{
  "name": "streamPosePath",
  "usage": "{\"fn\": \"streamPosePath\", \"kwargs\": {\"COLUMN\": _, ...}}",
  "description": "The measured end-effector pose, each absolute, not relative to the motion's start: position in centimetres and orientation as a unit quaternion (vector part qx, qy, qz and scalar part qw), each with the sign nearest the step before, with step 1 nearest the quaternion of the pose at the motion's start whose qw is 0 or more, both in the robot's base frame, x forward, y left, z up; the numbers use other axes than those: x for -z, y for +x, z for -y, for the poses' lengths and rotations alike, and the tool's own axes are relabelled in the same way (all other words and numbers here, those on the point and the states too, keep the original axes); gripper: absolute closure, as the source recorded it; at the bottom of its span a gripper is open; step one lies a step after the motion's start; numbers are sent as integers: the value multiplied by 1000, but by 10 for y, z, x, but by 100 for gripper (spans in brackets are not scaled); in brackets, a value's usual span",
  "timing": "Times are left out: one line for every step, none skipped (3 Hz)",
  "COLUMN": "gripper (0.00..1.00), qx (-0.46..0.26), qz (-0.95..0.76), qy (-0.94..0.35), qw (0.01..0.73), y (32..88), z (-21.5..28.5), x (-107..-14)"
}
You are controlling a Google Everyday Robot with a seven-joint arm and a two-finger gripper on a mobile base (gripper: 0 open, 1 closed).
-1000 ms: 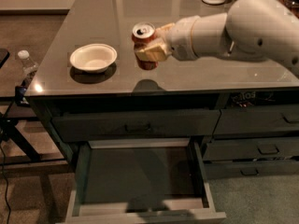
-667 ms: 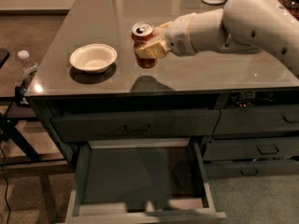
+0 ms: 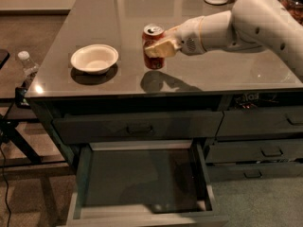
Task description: Pick coke can from middle drawer and place on counter
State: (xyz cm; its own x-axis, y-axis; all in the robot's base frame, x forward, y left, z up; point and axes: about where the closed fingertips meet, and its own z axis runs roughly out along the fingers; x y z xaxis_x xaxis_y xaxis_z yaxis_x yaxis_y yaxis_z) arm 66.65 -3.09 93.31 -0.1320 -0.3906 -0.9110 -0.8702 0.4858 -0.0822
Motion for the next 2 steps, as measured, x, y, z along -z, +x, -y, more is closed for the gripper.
{"fn": "streamPosePath", "kwargs": {"gripper": 100, "qx": -262, "qz": -715, "qy": -433, "qw": 482, "y": 673, "z": 37, "x": -928}}
{"fn": "streamPosePath", "kwargs": {"gripper": 100, "qx": -282, "qz": -715, "qy": -425, "qw": 477, "y": 677, "z": 38, "x": -920}}
